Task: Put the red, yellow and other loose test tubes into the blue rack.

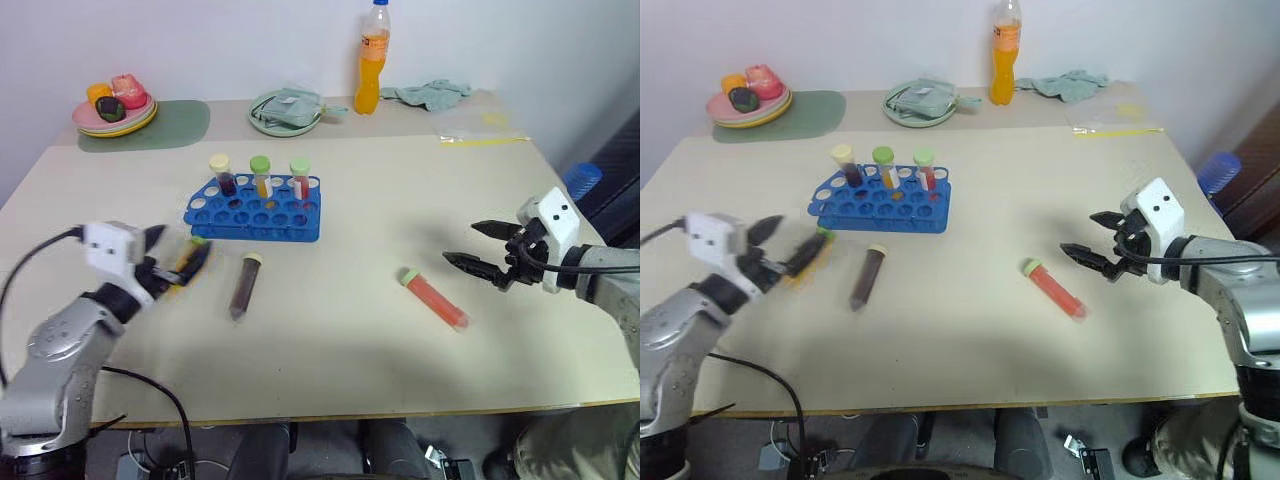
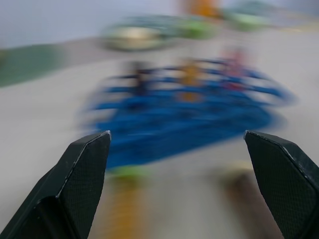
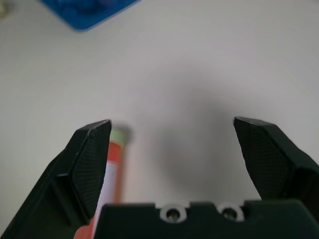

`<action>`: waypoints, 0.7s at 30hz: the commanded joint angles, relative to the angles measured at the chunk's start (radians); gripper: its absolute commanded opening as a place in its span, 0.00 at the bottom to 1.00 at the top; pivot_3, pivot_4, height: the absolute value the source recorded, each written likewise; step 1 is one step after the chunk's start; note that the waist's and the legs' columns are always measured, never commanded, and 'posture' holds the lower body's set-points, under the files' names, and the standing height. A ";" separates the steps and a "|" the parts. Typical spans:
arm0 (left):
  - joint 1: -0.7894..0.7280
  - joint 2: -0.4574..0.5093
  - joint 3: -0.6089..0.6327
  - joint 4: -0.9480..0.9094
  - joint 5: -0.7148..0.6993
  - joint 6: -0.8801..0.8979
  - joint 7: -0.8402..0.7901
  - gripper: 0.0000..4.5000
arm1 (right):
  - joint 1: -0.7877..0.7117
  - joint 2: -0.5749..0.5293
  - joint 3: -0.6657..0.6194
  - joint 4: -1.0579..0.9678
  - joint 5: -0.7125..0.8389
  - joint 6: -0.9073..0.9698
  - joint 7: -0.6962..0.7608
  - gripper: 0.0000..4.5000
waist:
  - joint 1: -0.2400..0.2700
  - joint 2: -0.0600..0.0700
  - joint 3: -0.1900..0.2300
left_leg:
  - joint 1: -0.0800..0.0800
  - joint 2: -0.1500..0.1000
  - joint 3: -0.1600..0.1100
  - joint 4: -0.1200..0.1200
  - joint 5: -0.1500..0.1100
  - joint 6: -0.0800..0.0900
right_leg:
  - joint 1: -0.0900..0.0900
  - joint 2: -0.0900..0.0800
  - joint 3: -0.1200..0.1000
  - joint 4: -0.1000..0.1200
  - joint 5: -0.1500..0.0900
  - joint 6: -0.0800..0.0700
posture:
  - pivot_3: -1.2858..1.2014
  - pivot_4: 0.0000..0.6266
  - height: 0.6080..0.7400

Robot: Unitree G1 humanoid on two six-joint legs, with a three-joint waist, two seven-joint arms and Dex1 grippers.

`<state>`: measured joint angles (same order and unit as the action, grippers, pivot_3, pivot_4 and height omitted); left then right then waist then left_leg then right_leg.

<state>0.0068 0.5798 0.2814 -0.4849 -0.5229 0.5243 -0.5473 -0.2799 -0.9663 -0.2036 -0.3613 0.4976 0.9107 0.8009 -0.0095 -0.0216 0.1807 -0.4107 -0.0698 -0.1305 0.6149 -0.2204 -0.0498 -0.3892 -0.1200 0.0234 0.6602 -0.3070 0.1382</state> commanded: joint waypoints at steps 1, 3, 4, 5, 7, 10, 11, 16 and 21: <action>-0.034 0.022 -0.158 -0.055 0.021 -0.038 -0.108 0.98 | -0.062 -0.052 0.053 -0.105 0.072 0.289 -0.049 0.96 | -0.001 0.001 0.000 | 0.000 0.000 0.000 0.000 0.000 0.000 | 0.000 0.000 0.000 0.000 0.000 0.000 | 0.52 0.24 1.00; -0.053 0.015 -0.225 -0.056 0.021 -0.051 -0.149 0.98 | -0.126 -0.017 0.081 -0.124 0.104 0.439 -0.096 0.96 | -0.004 0.000 0.000 | 0.000 0.000 0.000 0.000 0.000 0.001 | 0.000 0.000 0.000 -0.001 0.000 0.000 | 0.52 0.24 1.00; -0.060 0.014 -0.263 -0.060 0.031 -0.061 -0.167 0.98 | -0.162 0.000 0.103 -0.131 0.111 0.514 -0.120 0.96 | -0.004 0.001 0.000 | 0.000 0.000 0.000 0.000 0.000 0.001 | 0.000 0.000 0.000 -0.001 0.000 0.000 | 0.52 0.24 1.00; -0.064 0.016 -0.294 -0.065 0.042 -0.074 -0.187 0.98 | -0.192 0.013 0.123 -0.136 0.118 0.574 -0.134 0.96 | -0.005 0.001 0.000 | -0.001 0.000 0.000 0.000 0.000 0.001 | 0.000 0.000 0.000 -0.001 0.000 0.000 | 0.52 0.24 1.00; -0.069 0.018 -0.339 -0.074 0.049 -0.083 -0.217 0.98 | -0.242 0.032 0.167 -0.145 0.122 0.661 -0.157 0.96 | -0.003 0.002 0.000 | -0.001 0.000 0.000 0.000 0.000 0.001 | -0.001 0.000 0.000 -0.001 0.000 0.000 | 0.52 0.24 1.00; -0.077 -0.002 -0.382 -0.083 0.052 -0.089 -0.224 0.98 | -0.301 0.055 0.234 -0.083 0.123 0.702 -0.212 0.96 | -0.001 0.002 0.001 | -0.001 0.000 0.000 0.000 -0.001 0.001 | -0.001 0.000 0.000 -0.002 0.000 0.000 | 0.52 0.24 1.00; -0.077 -0.007 -0.391 -0.087 0.053 -0.091 -0.225 0.98 | -0.315 0.057 0.257 -0.065 0.120 0.704 -0.225 0.96 | -0.001 0.001 0.000 | -0.002 0.000 0.000 0.000 -0.001 0.001 | -0.001 0.000 0.000 -0.002 0.000 0.000 | 0.52 0.24 1.00; -0.053 -0.026 -0.426 -0.111 0.066 -0.099 -0.211 0.98 | -0.382 0.096 0.339 0.022 0.135 0.704 -0.284 0.96 | -0.002 0.001 0.001 | -0.002 0.000 0.000 0.000 -0.001 0.001 | -0.001 0.000 0.000 -0.002 0.000 0.000 | 0.52 0.24 1.00; -0.026 -0.039 -0.438 -0.136 0.089 -0.101 -0.179 1.00 | -0.424 0.130 0.405 0.102 0.153 0.704 -0.340 0.78 | -0.004 0.002 0.001 | -0.002 0.000 0.000 0.000 -0.001 0.001 | -0.001 0.000 0.000 -0.002 0.000 0.000 | 0.52 0.24 1.00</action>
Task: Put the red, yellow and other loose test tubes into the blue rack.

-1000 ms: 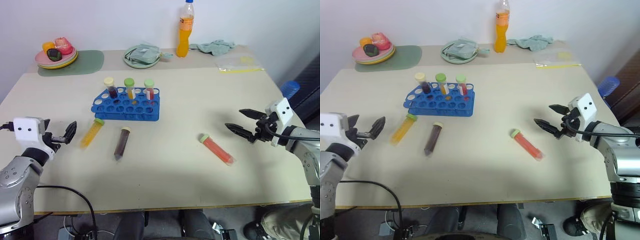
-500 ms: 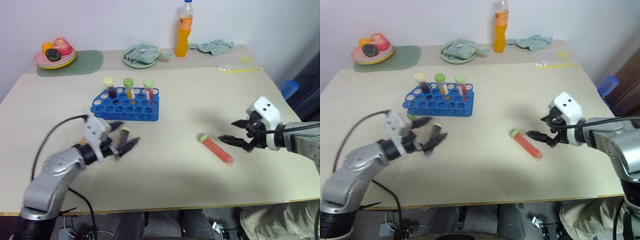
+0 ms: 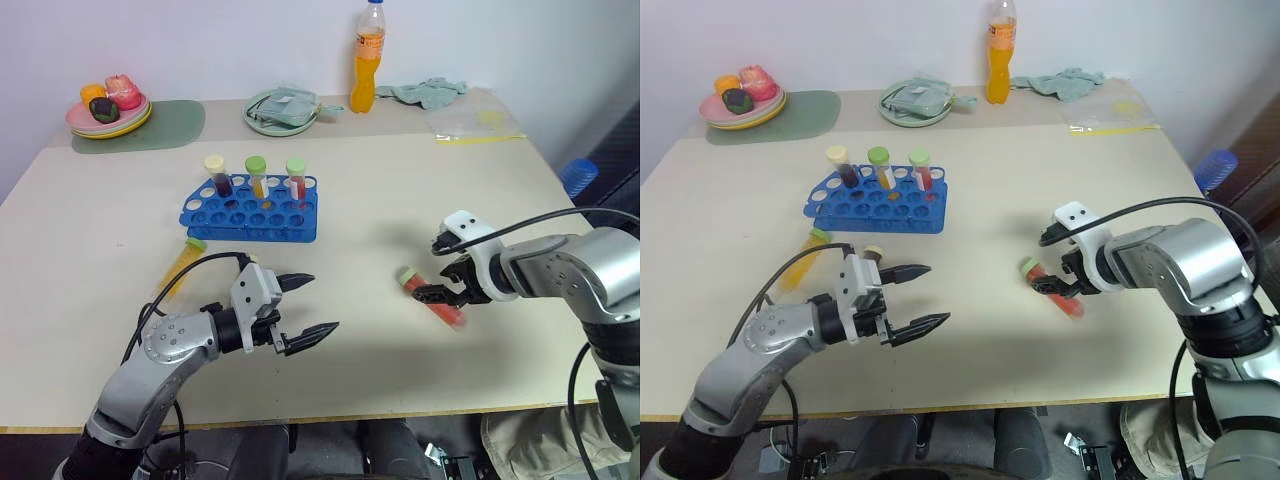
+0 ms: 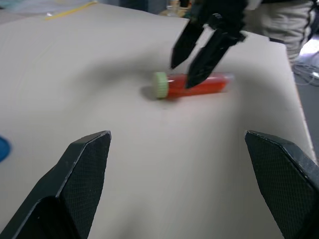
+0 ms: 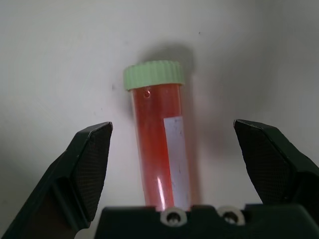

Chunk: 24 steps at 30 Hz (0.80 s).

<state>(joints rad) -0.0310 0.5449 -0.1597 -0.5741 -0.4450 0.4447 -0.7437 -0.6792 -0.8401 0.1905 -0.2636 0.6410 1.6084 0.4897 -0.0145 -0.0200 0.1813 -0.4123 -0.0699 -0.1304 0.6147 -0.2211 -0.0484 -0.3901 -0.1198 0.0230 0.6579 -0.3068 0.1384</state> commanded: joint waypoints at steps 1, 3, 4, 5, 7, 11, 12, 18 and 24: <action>0.013 -0.006 0.004 -0.048 0.014 -0.022 0.023 1.00 | -0.033 0.005 0.015 0.006 0.016 0.006 -0.033 0.68 | 0.002 0.000 0.000 | 0.000 0.000 0.000 0.000 0.000 0.000 | 0.000 0.000 0.000 0.000 0.000 0.000 | 0.52 0.24 1.00; 0.017 -0.010 0.007 -0.050 0.015 -0.019 0.035 1.00 | -0.056 0.002 0.022 0.006 0.039 0.006 -0.029 0.44 | 0.002 0.000 0.000 | 0.000 0.000 0.000 0.000 0.000 0.000 | 0.000 0.000 0.000 0.000 0.000 0.000 | 0.52 0.24 1.00; 0.020 -0.010 0.011 -0.048 0.014 -0.020 0.037 1.00 | -0.068 -0.001 0.025 0.003 0.049 0.006 -0.027 0.34 | 0.002 0.000 0.000 | 0.000 0.000 0.000 0.000 0.000 0.000 | 0.000 0.000 0.000 0.000 0.000 0.000 | 0.52 0.24 1.00; 0.023 -0.009 0.016 -0.044 0.014 -0.023 0.036 1.00 | -0.078 -0.003 0.028 0.001 0.059 0.006 -0.027 0.22 | 0.002 0.000 0.000 | 0.000 0.000 0.000 0.000 0.000 0.000 | 0.000 0.000 0.000 0.000 0.000 0.000 | 0.52 0.24 1.00; 0.031 0.001 0.037 -0.018 0.020 -0.039 0.027 1.00 | -0.095 0.011 0.010 -0.023 0.071 0.006 -0.012 0.17 | 0.002 0.000 0.000 | 0.000 0.000 0.000 0.000 0.000 0.000 | 0.000 0.000 0.000 0.000 0.000 0.000 | 0.52 0.24 1.00; 0.025 -0.003 0.124 0.054 0.000 -0.048 0.044 1.00 | -0.083 0.117 -0.094 -0.114 0.049 -0.175 -0.010 0.17 | -0.003 0.000 0.000 | 0.000 0.000 0.000 0.000 0.000 0.000 | -0.001 0.001 0.000 0.000 0.000 0.000 | 0.52 0.24 1.00; 0.023 -0.009 0.151 0.066 -0.012 -0.045 0.053 1.00 | -0.061 0.140 -0.103 -0.149 0.018 -0.294 -0.006 0.17 | -0.003 0.001 0.000 | 0.000 0.001 0.000 -0.001 0.000 0.000 | -0.001 0.001 0.000 0.000 0.000 0.000 | 0.52 0.24 1.00; -0.004 -0.053 0.325 0.158 -0.036 -0.047 0.156 1.00 | 0.021 0.449 -0.063 -0.085 -0.157 -0.839 -0.067 0.17 | -0.003 0.000 0.000 | 0.000 0.000 -0.001 0.000 0.000 0.000 | -0.001 0.001 -0.001 0.001 0.000 0.001 | 0.52 0.24 1.00; -0.049 -0.058 0.451 0.218 -0.047 -0.029 0.248 1.00 | -0.016 0.752 0.019 0.219 -0.352 -1.281 -0.138 0.17 | -0.009 0.000 0.000 | 0.000 0.000 -0.001 -0.001 0.002 -0.003 | -0.004 0.001 0.001 0.005 0.000 0.000 | 0.52 0.24 1.00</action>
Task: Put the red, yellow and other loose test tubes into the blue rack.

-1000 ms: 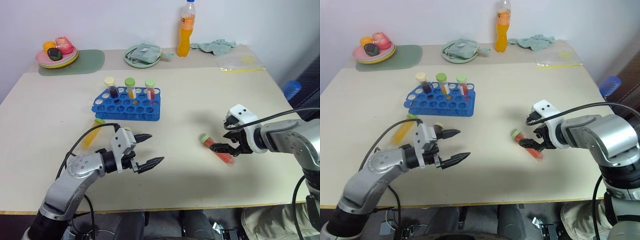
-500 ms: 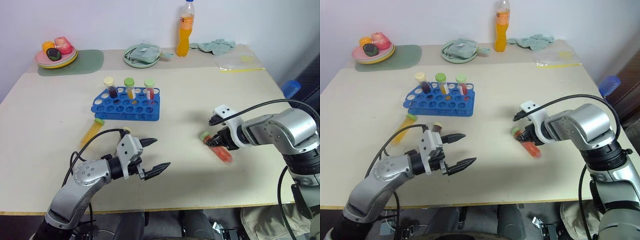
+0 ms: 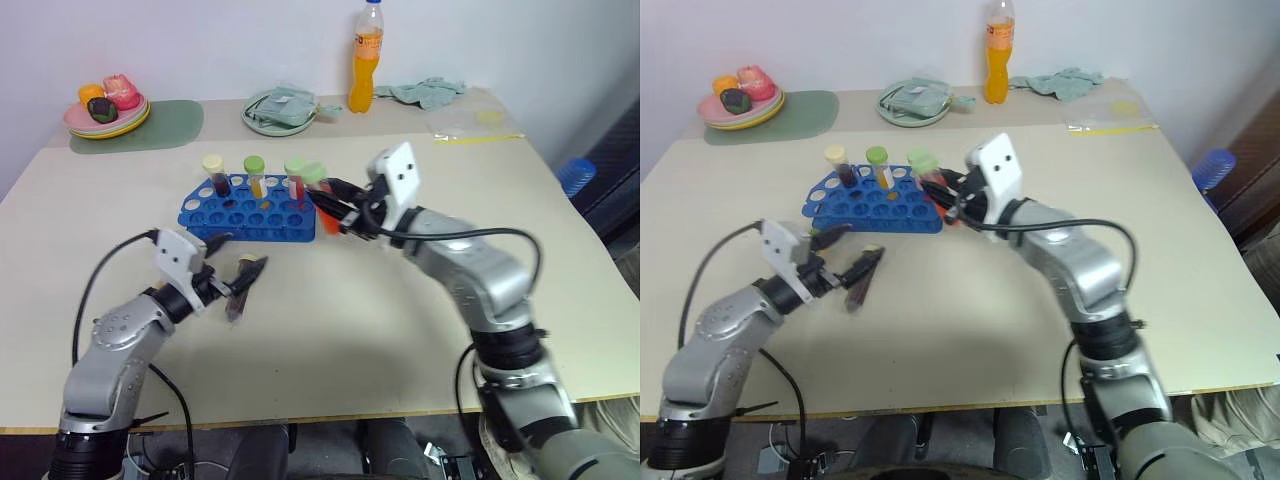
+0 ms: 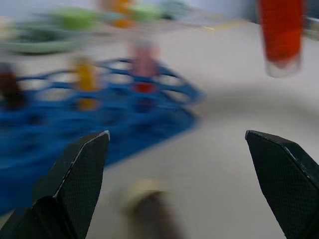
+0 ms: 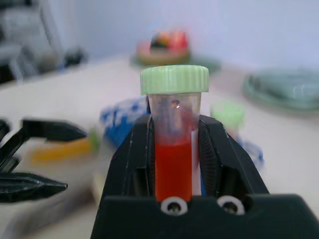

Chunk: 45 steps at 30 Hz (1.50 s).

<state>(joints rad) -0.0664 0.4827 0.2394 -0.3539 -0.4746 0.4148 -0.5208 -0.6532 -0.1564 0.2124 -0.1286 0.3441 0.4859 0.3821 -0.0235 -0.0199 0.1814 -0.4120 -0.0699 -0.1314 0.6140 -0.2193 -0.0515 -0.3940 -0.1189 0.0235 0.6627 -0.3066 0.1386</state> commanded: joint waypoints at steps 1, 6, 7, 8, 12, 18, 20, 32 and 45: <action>-0.016 0.009 0.062 0.002 -0.011 -0.002 0.031 1.00 | -0.062 0.109 -0.011 0.157 -0.082 -0.226 -0.057 0.17 | 0.000 0.000 0.000 | 0.000 0.000 0.000 0.000 0.000 -0.001 | 0.000 0.000 0.000 0.000 0.000 0.000 | 0.52 0.24 1.00; 0.016 0.031 0.096 -0.009 0.001 0.015 0.052 1.00 | -0.146 0.248 -0.019 0.504 -0.178 -0.509 -0.101 0.17 | -0.005 0.000 0.000 | 0.000 0.000 -0.001 -0.001 0.002 -0.004 | -0.001 0.000 0.000 0.001 0.000 0.000 | 0.52 0.24 1.00; 0.023 0.034 0.096 -0.014 0.000 0.020 0.052 1.00 | -0.156 0.258 -0.019 0.546 -0.192 -0.541 -0.102 0.17 | -0.007 0.000 0.000 | 0.000 0.000 -0.001 -0.001 0.002 -0.004 | -0.001 0.000 0.000 0.001 0.000 -0.001 | 0.52 0.24 1.00; 0.033 0.039 0.096 -0.019 0.001 0.026 0.052 1.00 | -0.166 0.267 -0.020 0.586 -0.205 -0.568 -0.105 0.17 | -0.009 0.000 0.000 | 0.000 0.000 -0.001 -0.001 0.002 -0.004 | 0.000 0.000 0.000 0.001 0.000 -0.001 | 0.52 0.24 1.00; 0.067 0.053 0.093 -0.041 0.006 0.049 0.056 1.00 | -0.209 0.287 -0.036 0.719 -0.242 -0.647 -0.119 0.17 | -0.021 0.000 0.000 | 0.000 0.000 -0.002 -0.001 0.002 -0.004 | -0.001 0.000 0.000 0.002 0.000 -0.001 | 0.52 0.24 1.00; 0.080 0.057 0.104 -0.045 -0.003 0.055 0.053 1.00 | -0.222 0.292 -0.063 0.804 -0.256 -0.703 -0.106 0.17 | -0.023 0.001 0.000 | 0.000 0.000 -0.002 -0.003 0.002 -0.004 | -0.002 0.001 0.000 0.002 0.000 -0.001 | 0.52 0.24 1.00; 0.087 0.058 0.108 -0.035 -0.002 0.045 0.044 1.00 | -0.219 0.293 -0.066 0.812 -0.257 -0.706 -0.092 0.17 | -0.024 0.001 0.000 | 0.000 0.000 -0.002 -0.003 0.002 -0.004 | -0.002 0.001 0.000 0.002 0.000 -0.001 | 0.52 0.24 1.00; 0.115 0.050 0.112 0.063 0.015 -0.058 -0.024 1.00 | -0.208 0.319 -0.059 0.816 -0.275 -0.720 -0.052 0.17 | -0.023 0.001 0.000 | 0.000 0.000 -0.002 -0.003 0.002 -0.003 | -0.002 0.001 0.001 0.002 0.000 -0.001 | 0.52 0.24 1.00; 0.089 0.042 0.085 0.012 0.010 -0.019 0.017 1.00 | -0.139 0.290 -0.071 0.754 -0.267 -0.689 -0.011 0.17 | -0.023 0.001 0.000 | 0.001 0.000 -0.002 -0.003 0.002 -0.003 | -0.002 0.001 0.001 0.002 0.000 -0.001 | 0.52 0.24 1.00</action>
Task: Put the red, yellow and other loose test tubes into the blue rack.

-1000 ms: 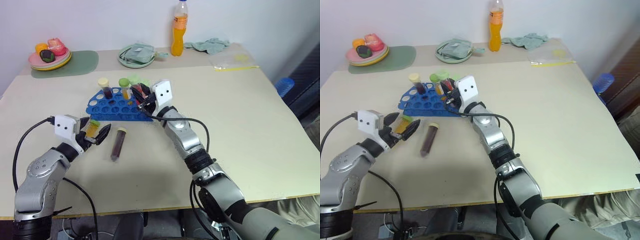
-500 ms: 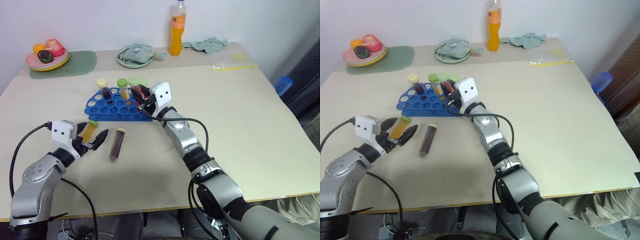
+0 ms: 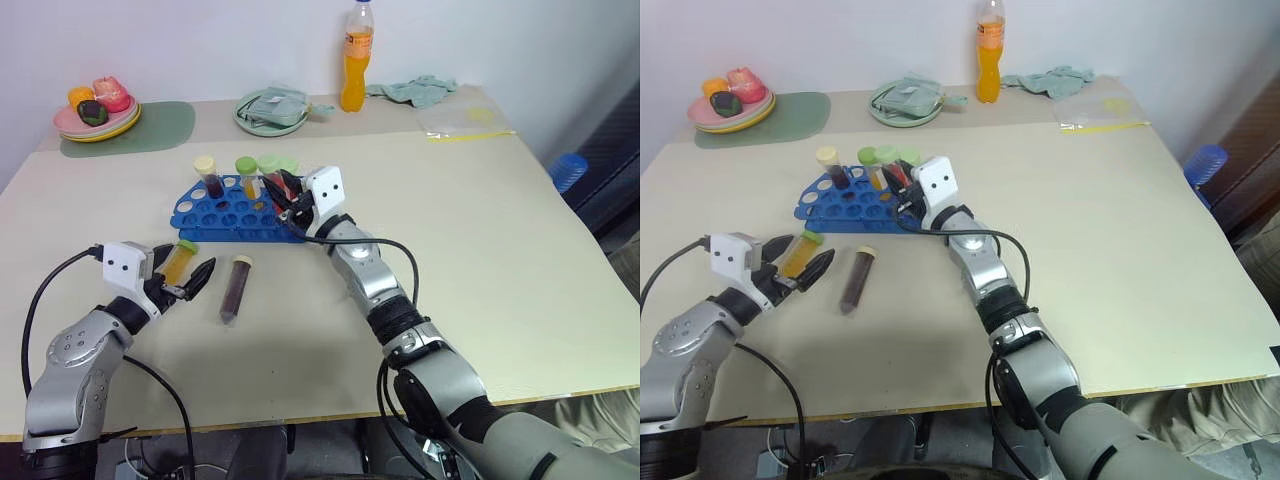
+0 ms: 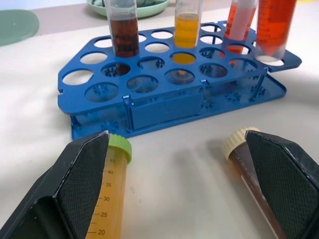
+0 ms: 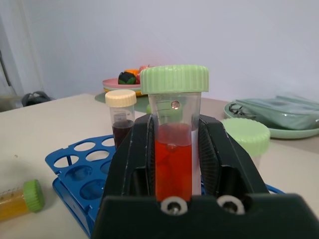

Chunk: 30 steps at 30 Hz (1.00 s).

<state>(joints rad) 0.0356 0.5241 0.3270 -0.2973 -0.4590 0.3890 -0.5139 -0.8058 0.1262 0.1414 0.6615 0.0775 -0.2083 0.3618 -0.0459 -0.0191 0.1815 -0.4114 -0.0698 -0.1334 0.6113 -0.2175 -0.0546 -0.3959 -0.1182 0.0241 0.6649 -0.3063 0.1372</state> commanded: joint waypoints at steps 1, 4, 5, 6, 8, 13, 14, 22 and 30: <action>-0.015 0.000 -0.005 -0.048 -0.006 0.011 0.012 1.00 | 0.016 0.008 0.000 -0.037 -0.001 0.007 0.008 0.17 | 0.000 0.000 0.000 | 0.000 0.000 0.000 0.000 0.000 0.000 | 0.000 0.000 0.000 0.000 0.000 0.000 | 0.52 0.24 1.00; -0.017 -0.001 -0.006 -0.054 -0.008 0.019 0.012 1.00 | 0.018 0.011 0.000 -0.036 -0.004 0.009 0.005 0.17 | 0.000 0.000 0.000 | 0.000 0.000 0.000 0.000 0.000 0.000 | 0.000 0.000 0.000 0.000 0.000 0.000 | 0.52 0.24 1.00; -0.016 -0.001 -0.007 -0.054 -0.009 0.020 0.009 1.00 | 0.017 0.013 0.001 -0.033 -0.006 0.007 0.001 0.17 | 0.000 0.000 0.000 | 0.000 0.000 0.000 0.000 0.000 0.000 | 0.000 0.000 0.000 0.000 0.000 0.000 | 0.52 0.24 1.00; -0.014 0.000 -0.007 -0.054 -0.010 0.019 0.006 1.00 | 0.016 0.015 0.001 -0.030 -0.009 0.005 -0.002 0.17 | 0.000 0.000 0.000 | 0.000 0.000 0.000 0.000 0.000 0.000 | 0.000 0.000 0.000 0.000 0.000 0.000 | 0.52 0.24 1.00; -0.010 0.002 -0.009 -0.053 -0.010 0.016 0.001 1.00 | 0.012 0.018 -0.001 -0.022 -0.013 0.001 -0.010 0.17 | 0.000 0.000 0.000 | 0.000 0.000 0.000 0.000 0.000 0.000 | 0.000 0.000 0.000 0.000 0.000 0.000 | 0.52 0.24 1.00; -0.014 0.004 -0.001 -0.040 -0.012 0.019 0.001 1.00 | 0.018 0.028 -0.023 -0.057 0.039 0.015 0.034 0.58 | 0.000 0.000 0.000 | 0.000 0.000 0.000 0.000 0.000 0.000 | 0.000 0.000 0.000 0.000 0.000 0.000 | 0.52 0.24 1.00; -0.017 0.004 0.003 -0.040 -0.015 0.027 0.007 1.00 | 0.019 0.027 -0.025 -0.074 0.036 0.004 0.025 0.70 | 0.000 0.000 0.000 | 0.000 0.000 0.000 0.000 0.000 0.000 | 0.000 0.000 0.000 0.000 0.000 0.000 | 0.52 0.24 1.00; -0.095 0.074 0.042 -0.086 -0.065 0.235 0.083 1.00 | 0.072 -0.058 -0.039 -0.379 0.065 0.118 0.050 0.92 | 0.002 0.000 0.000 | 0.000 0.000 0.000 0.000 0.000 0.000 | 0.000 0.000 0.000 0.000 0.000 0.000 | 0.52 0.24 1.00; -0.430 0.434 -0.127 0.109 -0.086 0.891 0.067 1.00 | 0.274 -0.434 0.042 -0.873 0.157 0.491 0.355 0.92 | -0.001 0.001 0.001 | 0.001 -0.001 -0.001 0.000 0.000 0.001 | 0.002 0.000 -0.001 0.000 0.000 0.001 | 0.52 0.24 1.00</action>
<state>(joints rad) -0.3368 0.9231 0.2625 -0.2469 -0.5370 1.1405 -0.4181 -0.5455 -0.2614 0.1632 -0.0831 0.1953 0.2223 0.6483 -0.0472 -0.0182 0.1823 -0.4104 -0.0707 -0.1337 0.6110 -0.2180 -0.0537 -0.3941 -0.1179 0.0232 0.6648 -0.3067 0.1379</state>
